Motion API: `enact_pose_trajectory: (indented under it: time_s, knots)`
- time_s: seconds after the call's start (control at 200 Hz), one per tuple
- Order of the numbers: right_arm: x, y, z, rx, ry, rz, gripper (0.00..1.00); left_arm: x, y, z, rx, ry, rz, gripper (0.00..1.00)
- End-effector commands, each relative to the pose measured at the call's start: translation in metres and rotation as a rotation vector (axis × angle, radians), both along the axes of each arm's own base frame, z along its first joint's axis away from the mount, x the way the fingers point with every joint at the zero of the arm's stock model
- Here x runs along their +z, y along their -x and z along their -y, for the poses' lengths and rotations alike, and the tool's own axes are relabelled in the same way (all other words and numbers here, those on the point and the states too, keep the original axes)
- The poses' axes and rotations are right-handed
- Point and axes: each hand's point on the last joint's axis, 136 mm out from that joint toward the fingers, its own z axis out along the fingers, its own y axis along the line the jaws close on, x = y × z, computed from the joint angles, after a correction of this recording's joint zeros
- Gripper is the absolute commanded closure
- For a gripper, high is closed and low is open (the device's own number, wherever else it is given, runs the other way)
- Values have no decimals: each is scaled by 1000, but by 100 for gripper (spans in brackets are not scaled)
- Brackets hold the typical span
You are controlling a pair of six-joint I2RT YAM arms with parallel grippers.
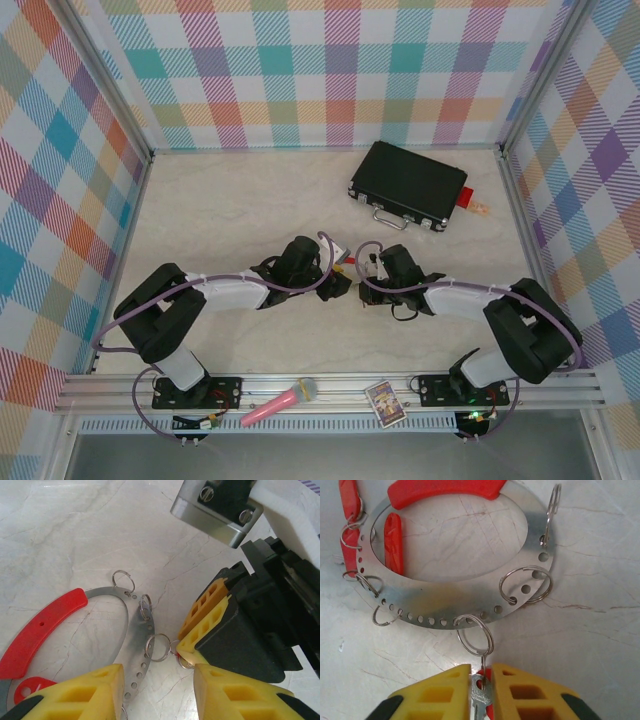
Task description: Put the keys on the keyring
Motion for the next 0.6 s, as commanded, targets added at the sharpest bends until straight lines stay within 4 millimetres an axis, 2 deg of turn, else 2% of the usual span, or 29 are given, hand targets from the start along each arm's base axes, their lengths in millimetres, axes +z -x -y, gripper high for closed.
enact_pose_trajectory:
  time_s: [0.0,0.09,0.175,0.44,0.595]
  knots:
    - [11,-8,-9,30,-32,36,91,0,7,3,-16,17,-8,60]
    - [17,-10,-6,38,-15,55,98,5,6,4,-17,30,-3,60]
    - [27,-11,-4,54,0,90,100,9,5,5,-12,44,2,60]
    - [59,-14,0,135,50,210,100,21,5,14,-27,123,11,60]
    - [71,-16,2,163,69,266,100,20,-8,11,6,184,-8,66]
